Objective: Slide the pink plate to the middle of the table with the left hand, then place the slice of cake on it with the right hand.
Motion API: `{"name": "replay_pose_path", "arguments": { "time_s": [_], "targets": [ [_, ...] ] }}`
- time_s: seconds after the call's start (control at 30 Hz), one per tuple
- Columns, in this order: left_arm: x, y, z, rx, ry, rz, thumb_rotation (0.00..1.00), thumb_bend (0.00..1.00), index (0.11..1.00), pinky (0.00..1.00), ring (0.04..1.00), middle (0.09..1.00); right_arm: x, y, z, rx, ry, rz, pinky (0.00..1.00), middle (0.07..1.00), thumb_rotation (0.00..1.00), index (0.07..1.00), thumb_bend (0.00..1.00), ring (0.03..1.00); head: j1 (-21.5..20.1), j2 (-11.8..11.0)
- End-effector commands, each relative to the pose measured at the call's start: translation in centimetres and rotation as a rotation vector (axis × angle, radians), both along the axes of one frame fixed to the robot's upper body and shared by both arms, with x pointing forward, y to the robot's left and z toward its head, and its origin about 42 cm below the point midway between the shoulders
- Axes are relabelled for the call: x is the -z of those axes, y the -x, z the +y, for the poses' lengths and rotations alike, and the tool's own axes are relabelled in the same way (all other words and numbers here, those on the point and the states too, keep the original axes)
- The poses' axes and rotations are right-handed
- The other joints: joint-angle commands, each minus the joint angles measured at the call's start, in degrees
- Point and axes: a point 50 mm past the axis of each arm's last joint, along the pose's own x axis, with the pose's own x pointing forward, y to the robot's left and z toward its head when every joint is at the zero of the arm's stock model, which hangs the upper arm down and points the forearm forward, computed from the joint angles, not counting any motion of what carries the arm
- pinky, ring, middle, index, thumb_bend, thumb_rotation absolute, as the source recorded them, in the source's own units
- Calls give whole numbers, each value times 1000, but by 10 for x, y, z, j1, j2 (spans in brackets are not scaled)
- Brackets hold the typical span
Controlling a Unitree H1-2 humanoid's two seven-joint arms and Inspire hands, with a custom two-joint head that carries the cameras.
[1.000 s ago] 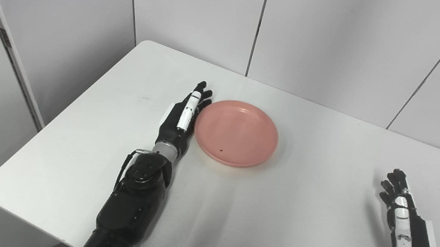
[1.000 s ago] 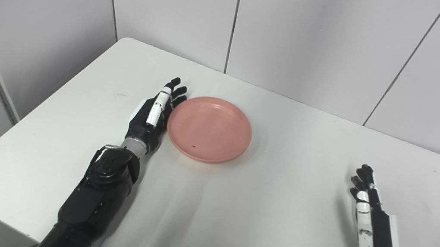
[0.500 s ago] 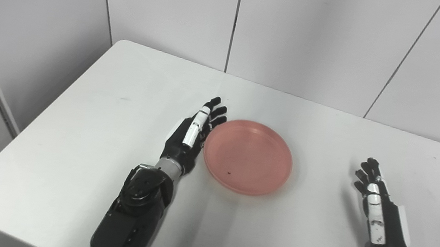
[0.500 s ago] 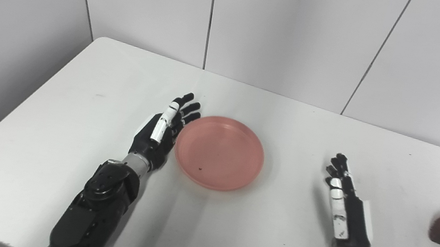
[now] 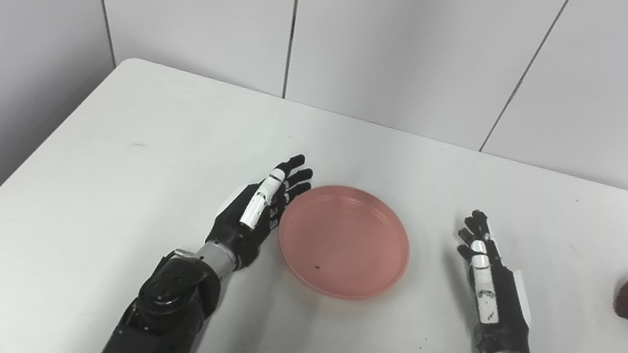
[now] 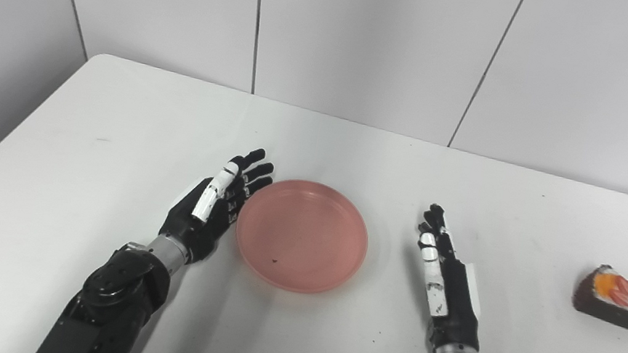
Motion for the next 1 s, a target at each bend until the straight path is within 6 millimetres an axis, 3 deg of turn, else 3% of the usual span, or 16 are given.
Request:
{"name": "replay_pose_path", "arguments": {
  "time_s": [0.0,0.5,0.97],
  "targets": [
    [-9,3,-12,62,31,-11,1000,400,943,959,951,948,8,5,9,1,-17,34,954,964,1000,972,276,948,-4,2],
    [-15,21,-24,156,106,39,1000,359,961,982,970,960,6,5,19,8,-2,40,933,958,1000,970,262,939,-35,10],
    [-8,15,-11,124,101,55,1000,378,965,988,971,968,3,5,23,17,9,38,926,958,1000,971,245,940,-49,12]
  ]
}}
